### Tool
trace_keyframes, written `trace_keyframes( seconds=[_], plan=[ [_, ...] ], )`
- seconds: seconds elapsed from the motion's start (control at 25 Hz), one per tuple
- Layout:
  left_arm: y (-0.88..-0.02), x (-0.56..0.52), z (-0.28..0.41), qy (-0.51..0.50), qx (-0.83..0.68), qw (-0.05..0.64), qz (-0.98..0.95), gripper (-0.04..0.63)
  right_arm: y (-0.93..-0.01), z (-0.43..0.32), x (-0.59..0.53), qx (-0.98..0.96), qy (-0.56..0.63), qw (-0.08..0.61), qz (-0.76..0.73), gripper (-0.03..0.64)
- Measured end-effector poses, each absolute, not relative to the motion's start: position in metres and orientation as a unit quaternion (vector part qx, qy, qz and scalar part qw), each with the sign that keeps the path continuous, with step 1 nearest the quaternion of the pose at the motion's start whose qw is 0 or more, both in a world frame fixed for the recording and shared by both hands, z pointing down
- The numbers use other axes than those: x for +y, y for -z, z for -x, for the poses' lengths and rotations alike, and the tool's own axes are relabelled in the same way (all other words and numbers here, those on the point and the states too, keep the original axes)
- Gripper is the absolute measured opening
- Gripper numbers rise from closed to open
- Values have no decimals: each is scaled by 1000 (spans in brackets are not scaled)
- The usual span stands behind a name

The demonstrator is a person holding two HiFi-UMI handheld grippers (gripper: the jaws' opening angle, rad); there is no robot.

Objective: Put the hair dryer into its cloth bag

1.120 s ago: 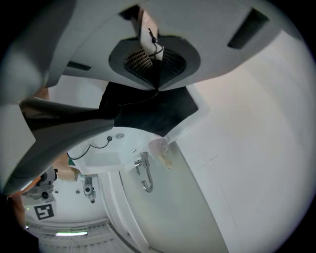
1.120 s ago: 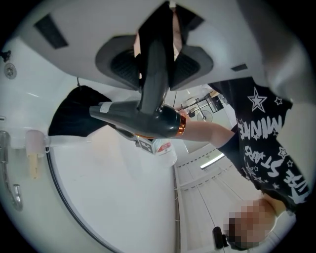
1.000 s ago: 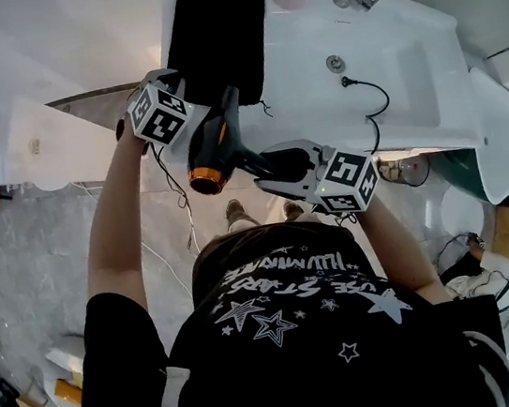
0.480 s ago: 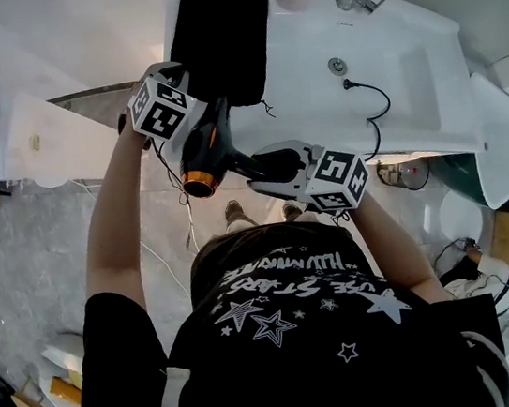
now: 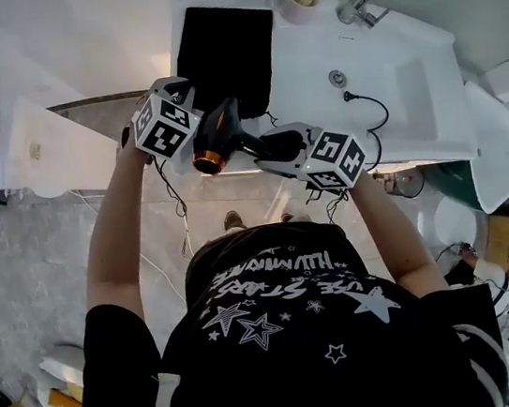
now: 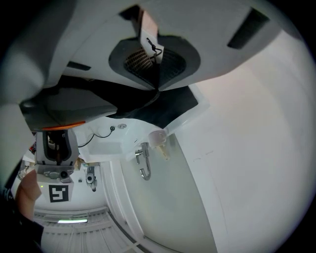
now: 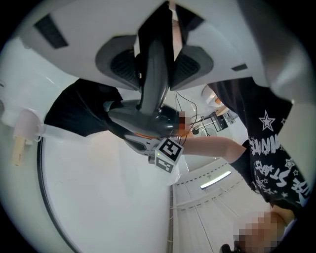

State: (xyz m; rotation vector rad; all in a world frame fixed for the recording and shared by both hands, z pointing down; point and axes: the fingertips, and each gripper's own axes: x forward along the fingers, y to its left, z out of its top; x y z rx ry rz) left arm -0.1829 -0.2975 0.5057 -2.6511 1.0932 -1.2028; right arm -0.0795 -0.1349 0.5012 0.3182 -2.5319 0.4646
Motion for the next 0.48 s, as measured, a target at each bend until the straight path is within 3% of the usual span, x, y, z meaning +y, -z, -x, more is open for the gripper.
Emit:
trace_keyframes(
  seconds=[0.2,0.48],
  plan=[
    [-505,-297,185,369,350,10,861,23,-509,79,-161,-932,-144,298,-149,195],
    [-503,-298,187,358,362,0,861,23,-515,79,-200,-928,-149,278,-196,195]
  ],
)
